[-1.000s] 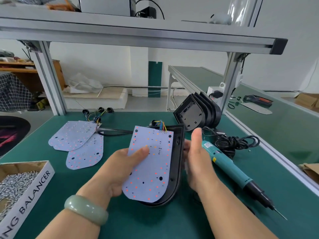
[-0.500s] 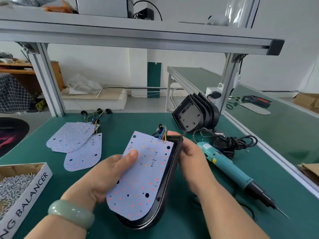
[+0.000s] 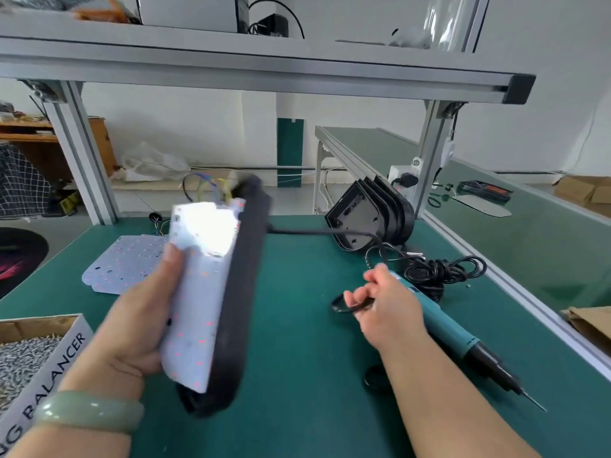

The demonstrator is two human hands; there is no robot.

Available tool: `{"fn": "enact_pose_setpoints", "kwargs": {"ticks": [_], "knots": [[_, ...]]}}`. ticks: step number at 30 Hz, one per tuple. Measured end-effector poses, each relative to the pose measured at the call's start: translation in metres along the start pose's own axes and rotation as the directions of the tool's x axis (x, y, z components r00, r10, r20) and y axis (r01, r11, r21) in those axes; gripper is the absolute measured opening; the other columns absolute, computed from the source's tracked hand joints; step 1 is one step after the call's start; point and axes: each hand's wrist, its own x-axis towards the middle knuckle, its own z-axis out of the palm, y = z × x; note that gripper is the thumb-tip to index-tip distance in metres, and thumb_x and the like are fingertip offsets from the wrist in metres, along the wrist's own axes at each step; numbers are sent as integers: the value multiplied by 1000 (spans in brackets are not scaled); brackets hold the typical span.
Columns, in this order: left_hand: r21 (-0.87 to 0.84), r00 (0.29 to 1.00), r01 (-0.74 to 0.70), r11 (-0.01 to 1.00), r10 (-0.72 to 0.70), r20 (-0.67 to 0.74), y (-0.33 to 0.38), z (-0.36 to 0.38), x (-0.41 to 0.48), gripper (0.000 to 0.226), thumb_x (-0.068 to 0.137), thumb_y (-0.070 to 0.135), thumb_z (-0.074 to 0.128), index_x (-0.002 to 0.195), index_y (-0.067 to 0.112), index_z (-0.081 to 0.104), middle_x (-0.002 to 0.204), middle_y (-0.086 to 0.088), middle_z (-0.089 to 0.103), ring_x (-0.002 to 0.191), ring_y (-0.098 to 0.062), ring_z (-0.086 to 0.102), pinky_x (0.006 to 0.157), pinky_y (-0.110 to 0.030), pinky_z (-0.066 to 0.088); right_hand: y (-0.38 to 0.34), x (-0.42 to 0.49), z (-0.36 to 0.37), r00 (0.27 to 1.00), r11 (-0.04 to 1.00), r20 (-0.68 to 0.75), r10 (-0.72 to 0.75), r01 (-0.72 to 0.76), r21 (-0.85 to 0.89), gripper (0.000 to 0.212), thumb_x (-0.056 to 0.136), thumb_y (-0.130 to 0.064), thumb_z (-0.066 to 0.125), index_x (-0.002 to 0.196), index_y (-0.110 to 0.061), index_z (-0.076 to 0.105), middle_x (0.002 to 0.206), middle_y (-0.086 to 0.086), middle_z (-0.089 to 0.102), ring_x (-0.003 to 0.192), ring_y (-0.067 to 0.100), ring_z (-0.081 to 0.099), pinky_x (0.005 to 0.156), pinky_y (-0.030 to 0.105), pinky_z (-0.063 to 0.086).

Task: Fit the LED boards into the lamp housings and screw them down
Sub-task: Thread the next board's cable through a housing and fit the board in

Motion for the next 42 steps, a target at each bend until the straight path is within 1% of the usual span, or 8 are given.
{"fn": "enact_pose_setpoints", "kwargs": {"ticks": [6, 9, 14, 20, 24, 31, 35, 42], "knots": [[287, 993, 107, 952, -117, 18, -5, 6, -4, 43, 71, 50, 51, 73, 17, 79, 76, -15, 74, 59, -22, 71, 45, -26, 54, 4, 5, -2, 995, 991, 91, -29, 16, 136, 43, 95, -3, 48, 137, 0, 37, 121, 9, 57, 96, 4, 59, 81, 17, 46], [360, 990, 108, 927, -133, 46, -10, 16, -4, 51, 66, 59, 57, 75, 13, 78, 79, -17, 74, 61, -23, 71, 47, -26, 54, -9, -9, 4, 960, 968, 166, -224, 239, -72, 48, 82, -1, 55, 124, -20, 42, 103, -9, 51, 97, 12, 47, 84, 24, 35], [273, 992, 118, 955, -127, 14, -12, 13, 0, 67, 51, 69, 71, 81, 10, 78, 91, -19, 73, 73, -29, 73, 56, -33, 59, -9, -20, -4, 823, 967, 559, 102, -214, 138, 39, 75, -24, 65, 112, -12, 66, 120, 9, 66, 97, 25, 64, 79, 33, 41], [276, 974, 154, 949, -193, 120, -18, 24, -5, 59, 69, 63, 65, 80, 6, 77, 82, -19, 74, 64, -26, 72, 51, -27, 55, 10, -31, 14, 626, 984, 760, 174, -129, -119, 23, 88, -24, 57, 100, -14, 74, 98, 2, 72, 89, 17, 64, 84, 33, 51], [261, 984, 112, 959, -144, 107, -13, 21, -7, 50, 69, 53, 58, 74, 7, 77, 75, -18, 73, 58, -25, 70, 48, -27, 54, 4, -23, 9, 706, 982, 683, 187, -141, -123, 11, 84, -1, 62, 93, 2, 66, 84, 14, 65, 74, 22, 44, 62, 29, 41], [234, 986, 138, 962, -157, 64, -12, 20, -9, 45, 70, 44, 54, 69, 6, 77, 68, -16, 71, 49, -22, 67, 43, -22, 51, 6, -16, 15, 872, 785, 423, -246, 435, -442, 15, 80, 23, 51, 80, 17, 65, 66, 12, 59, 63, 1, 45, 57, 20, 38], [136, 960, 277, 951, -281, 10, -21, 26, -5, 46, 68, 44, 56, 74, 4, 78, 75, -18, 73, 54, -25, 69, 44, -27, 53, 9, -19, 7, 882, 854, 441, -165, 351, -383, 20, 81, 21, 53, 90, 12, 68, 88, 35, 66, 71, 23, 54, 64, 36, 45], [93, 943, 325, 941, -330, 42, -22, 29, -5, 46, 70, 44, 55, 75, 4, 78, 79, -17, 74, 59, -26, 71, 47, -30, 55, -2, -12, 3, 885, 979, 465, 21, -113, 172, 32, 64, -5, 67, 95, -1, 69, 94, 14, 71, 82, 23, 68, 89, 36, 50]]}}
